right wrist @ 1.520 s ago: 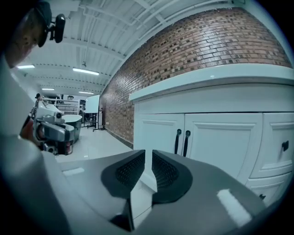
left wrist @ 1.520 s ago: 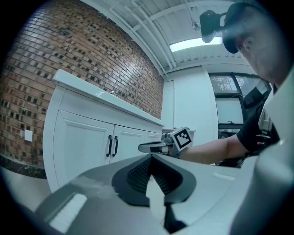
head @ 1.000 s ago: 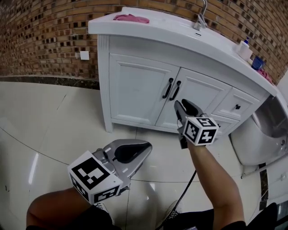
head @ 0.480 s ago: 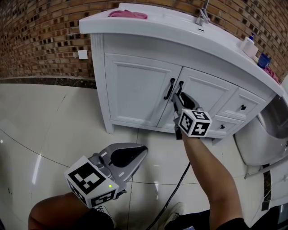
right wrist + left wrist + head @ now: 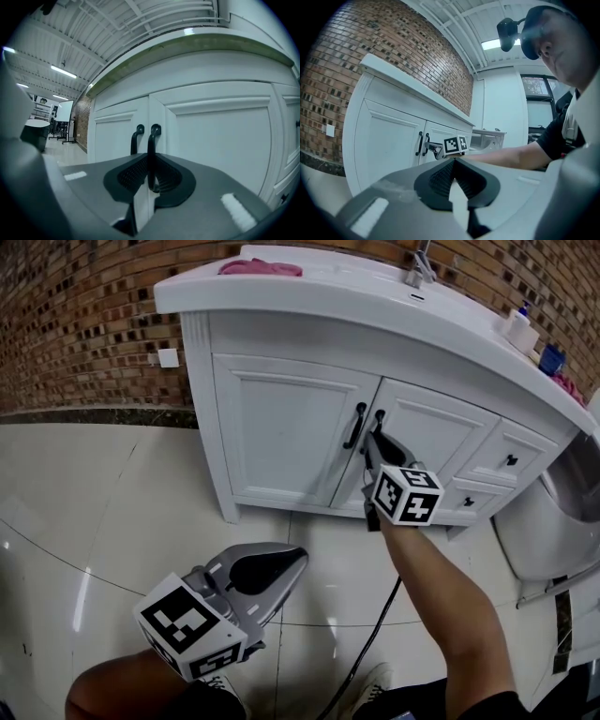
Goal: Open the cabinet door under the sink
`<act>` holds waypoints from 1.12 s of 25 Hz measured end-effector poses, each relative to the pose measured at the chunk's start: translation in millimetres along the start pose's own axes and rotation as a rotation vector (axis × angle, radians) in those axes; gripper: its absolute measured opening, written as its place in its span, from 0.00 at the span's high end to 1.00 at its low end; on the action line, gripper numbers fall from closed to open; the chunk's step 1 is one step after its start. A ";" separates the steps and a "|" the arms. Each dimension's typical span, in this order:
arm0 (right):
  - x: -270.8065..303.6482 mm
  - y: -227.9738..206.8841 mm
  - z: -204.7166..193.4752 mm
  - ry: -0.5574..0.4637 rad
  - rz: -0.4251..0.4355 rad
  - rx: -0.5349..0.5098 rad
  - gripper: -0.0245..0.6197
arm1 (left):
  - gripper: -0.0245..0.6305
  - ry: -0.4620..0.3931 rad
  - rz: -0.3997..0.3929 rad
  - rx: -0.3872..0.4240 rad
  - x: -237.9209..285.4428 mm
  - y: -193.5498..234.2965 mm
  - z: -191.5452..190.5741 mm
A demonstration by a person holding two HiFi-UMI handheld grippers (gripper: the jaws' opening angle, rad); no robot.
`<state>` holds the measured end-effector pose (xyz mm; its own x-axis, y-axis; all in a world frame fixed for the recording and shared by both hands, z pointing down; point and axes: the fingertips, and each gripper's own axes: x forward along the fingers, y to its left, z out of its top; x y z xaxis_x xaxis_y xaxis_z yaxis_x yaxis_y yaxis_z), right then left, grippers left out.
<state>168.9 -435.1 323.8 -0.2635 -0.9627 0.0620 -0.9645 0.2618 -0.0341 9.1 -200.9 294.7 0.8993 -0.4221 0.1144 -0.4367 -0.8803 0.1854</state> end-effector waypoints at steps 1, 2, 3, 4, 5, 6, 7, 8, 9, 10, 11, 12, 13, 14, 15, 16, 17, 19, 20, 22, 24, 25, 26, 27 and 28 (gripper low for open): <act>-1.5 0.2 -0.4 0.001 0.002 0.000 0.90 | 0.95 -0.003 -0.002 0.001 -0.4 -1.0 1.1; -3.6 0.6 -0.8 0.001 0.005 -0.002 0.90 | 0.95 -0.006 -0.004 0.002 -1.1 -2.4 2.2; -6.4 1.1 -1.3 0.001 0.008 -0.005 0.90 | 0.95 -0.009 -0.007 0.004 -1.8 -4.1 3.2; -9.6 1.9 -1.6 0.001 0.013 -0.007 0.90 | 0.95 -0.011 -0.009 0.006 -2.9 -5.6 3.8; -13.2 3.3 -1.9 -0.002 0.019 -0.006 0.90 | 0.95 -0.010 -0.010 0.009 -4.1 -6.6 3.9; -17.4 5.3 -2.2 -0.005 0.025 -0.006 0.90 | 0.95 -0.008 -0.010 0.012 -5.6 -7.1 3.6; -22.4 7.5 -2.8 -0.008 0.031 -0.008 0.90 | 0.95 -0.006 -0.010 0.016 -7.2 -7.7 3.4; -28.2 9.6 -3.6 -0.009 0.036 -0.011 0.90 | 0.95 -0.007 -0.011 0.018 -8.7 -8.7 3.8; -34.6 11.1 -4.3 -0.007 0.039 -0.014 0.90 | 0.95 -0.010 -0.014 0.021 -9.9 -10.1 4.9; -41.3 12.3 -4.9 -0.002 0.042 -0.017 0.90 | 0.95 -0.015 -0.016 0.024 -11.0 -11.7 6.3; -48.0 13.4 -5.5 0.006 0.045 -0.020 0.90 | 0.95 -0.021 -0.017 0.028 -11.9 -13.4 7.7; -54.7 14.5 -6.4 0.015 0.047 -0.020 0.90 | 0.95 -0.024 -0.017 0.032 -12.8 -15.0 8.6; -61.3 15.8 -7.4 0.024 0.050 -0.019 0.90 | 0.95 -0.025 -0.017 0.034 -13.6 -16.5 9.1; -68.0 17.1 -8.4 0.033 0.051 -0.017 0.90 | 0.95 -0.025 -0.017 0.037 -14.3 -18.1 9.3; -74.6 18.1 -9.4 0.039 0.051 -0.015 0.90 | 0.95 -0.025 -0.019 0.039 -14.7 -19.7 9.3; -81.0 18.8 -10.2 0.043 0.050 -0.013 0.91 | 0.95 -0.025 -0.021 0.040 -15.0 -21.5 9.4; -87.2 19.1 -10.8 0.045 0.049 -0.011 0.91 | 0.95 -0.025 -0.024 0.042 -15.0 -23.2 9.3; -99.4 19.1 -12.0 0.051 0.046 -0.005 0.91 | 0.95 -0.024 -0.028 0.048 -14.6 -26.7 8.8; -105.4 18.6 -12.7 0.054 0.045 -0.004 0.91 | 0.95 -0.023 -0.028 0.052 -14.3 -28.2 8.3; -116.8 17.6 -13.8 0.061 0.045 -0.003 0.91 | 0.95 -0.019 -0.028 0.055 -14.1 -30.5 6.8; -127.0 17.3 -14.4 0.063 0.048 -0.003 0.91 | 0.95 -0.015 -0.028 0.050 -14.0 -32.1 5.6; -131.8 16.8 -14.6 0.064 0.048 -0.002 0.91 | 0.95 -0.015 -0.029 0.048 -13.8 -33.2 5.5; -136.4 16.1 -14.8 0.065 0.048 -0.002 0.91 | 0.95 -0.015 -0.030 0.049 -13.4 -34.8 5.7; -140.7 15.3 -15.1 0.066 0.047 -0.002 0.91 | 0.95 -0.016 -0.032 0.053 -13.0 -36.8 5.8; -144.7 14.6 -15.5 0.068 0.045 -0.001 0.91 | 0.95 -0.016 -0.035 0.057 -12.7 -38.8 5.7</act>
<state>192.8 -290.9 329.8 -0.3074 -0.9429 0.1280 -0.9516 0.3052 -0.0370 14.7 -162.6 280.5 0.9143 -0.3942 0.0927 -0.4037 -0.9052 0.1330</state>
